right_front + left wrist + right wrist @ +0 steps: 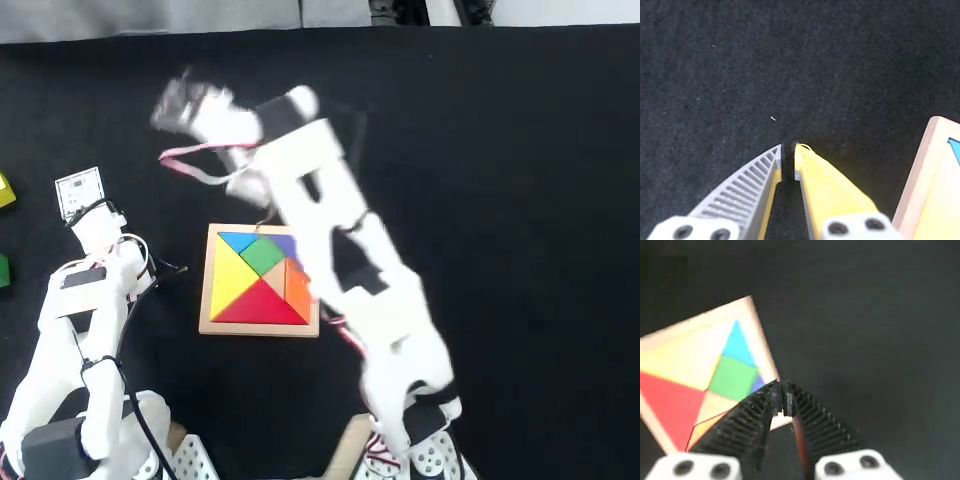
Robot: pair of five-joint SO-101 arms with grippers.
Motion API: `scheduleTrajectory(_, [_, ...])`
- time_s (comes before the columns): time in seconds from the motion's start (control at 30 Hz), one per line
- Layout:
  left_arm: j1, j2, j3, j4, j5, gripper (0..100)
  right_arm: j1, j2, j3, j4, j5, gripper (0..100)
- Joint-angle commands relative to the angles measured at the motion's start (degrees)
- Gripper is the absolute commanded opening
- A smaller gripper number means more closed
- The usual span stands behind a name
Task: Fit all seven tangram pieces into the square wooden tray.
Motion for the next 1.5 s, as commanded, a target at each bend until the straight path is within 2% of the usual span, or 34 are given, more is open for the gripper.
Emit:
scheduleTrajectory(0.0, [0.5, -1.1, -1.0, -0.9, -0.4, 6, 6.9, -10.2, -3.4, 2.3, -9.0, 1.1])
scheduleTrajectory(0.13, [0.5, -1.1, -1.0, -0.9, -0.4, 6, 14.2, -19.4, 3.6, 2.3, -15.9, 1.1])
scheduleTrajectory(0.33, [0.3, -1.1, -2.5, -1.2, -0.4, 6, 23.3, -34.9, 19.2, 2.1, -16.5, 1.1])
scheduleTrajectory(0.47, [0.7, -1.8, -11.4, -0.4, -2.8, 6, 30.5, -43.0, 27.9, -1.0, -16.5, 1.1])
scheduleTrajectory(0.67, [4.4, -1.8, -36.3, 19.8, -10.7, 6, 34.5, -50.2, 35.8, -2.8, -17.0, 1.1])
scheduleTrajectory(0.87, [7.7, -1.8, -63.9, 45.5, -11.0, 6, 32.1, -56.5, 36.9, 1.7, -16.6, 1.1])
scheduleTrajectory(1.1, [10.1, -1.8, -83.6, 66.2, -10.9, 6, 30.3, -65.5, 37.1, 2.0, -17.0, 1.1])
scheduleTrajectory(1.23, [11.0, -1.8, -88.0, 73.3, -10.9, 6, 30.3, -71.3, 41.3, 2.0, -17.0, 1.1])
scheduleTrajectory(1.33, [10.9, -4.0, -88.0, 73.4, -10.9, 6, 30.3, -76.2, 46.8, 1.9, -16.8, 1.1])
scheduleTrajectory(1.47, [11.1, -14.0, -83.3, 73.3, -10.9, 6, 30.3, -82.9, 54.1, 1.8, -16.5, 1.1])
